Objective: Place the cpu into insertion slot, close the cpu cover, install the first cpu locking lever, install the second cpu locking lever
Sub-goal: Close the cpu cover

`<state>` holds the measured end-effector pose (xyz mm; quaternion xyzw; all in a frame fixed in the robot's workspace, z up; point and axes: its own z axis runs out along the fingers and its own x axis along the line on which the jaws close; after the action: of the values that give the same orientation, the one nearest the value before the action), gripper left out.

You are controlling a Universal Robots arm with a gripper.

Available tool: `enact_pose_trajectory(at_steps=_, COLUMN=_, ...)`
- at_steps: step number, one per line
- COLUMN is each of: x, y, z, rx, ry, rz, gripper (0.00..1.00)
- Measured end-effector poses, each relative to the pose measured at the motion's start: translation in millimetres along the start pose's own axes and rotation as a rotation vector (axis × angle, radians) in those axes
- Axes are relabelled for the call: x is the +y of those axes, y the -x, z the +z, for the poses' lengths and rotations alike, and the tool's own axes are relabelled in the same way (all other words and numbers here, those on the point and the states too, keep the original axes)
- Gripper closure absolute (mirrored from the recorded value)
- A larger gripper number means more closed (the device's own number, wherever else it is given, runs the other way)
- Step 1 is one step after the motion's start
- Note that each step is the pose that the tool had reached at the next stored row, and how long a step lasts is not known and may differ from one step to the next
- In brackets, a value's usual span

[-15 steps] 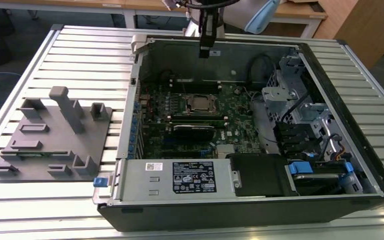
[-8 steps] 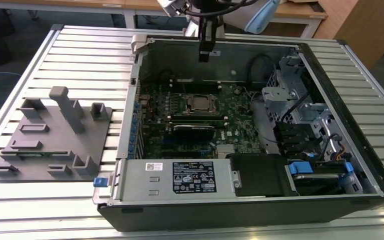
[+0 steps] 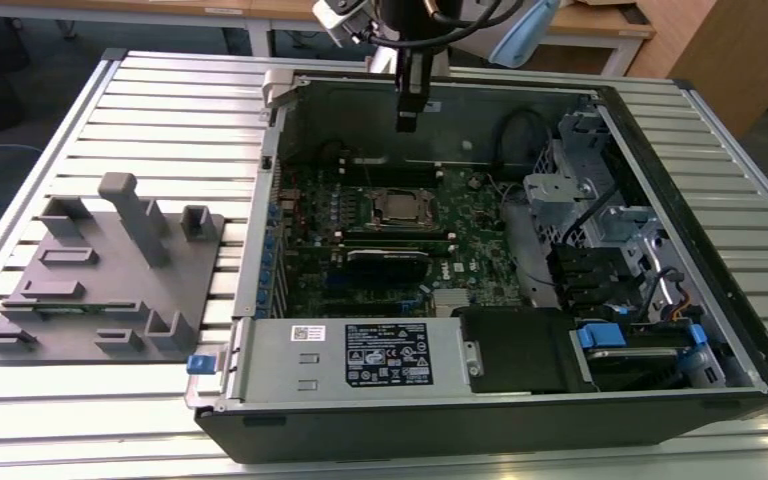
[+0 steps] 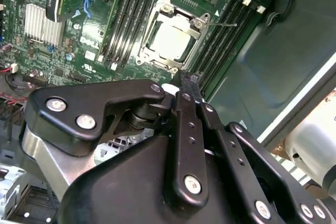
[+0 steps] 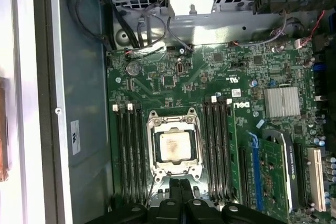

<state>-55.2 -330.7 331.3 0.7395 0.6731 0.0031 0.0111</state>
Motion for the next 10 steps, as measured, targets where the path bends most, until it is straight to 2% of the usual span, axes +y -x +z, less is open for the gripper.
enact_pose_trajectory(at_steps=10, x=1.3, y=-0.1, z=0.7, rx=0.0003, ry=0.0001, rz=-0.001, gripper=0.90)
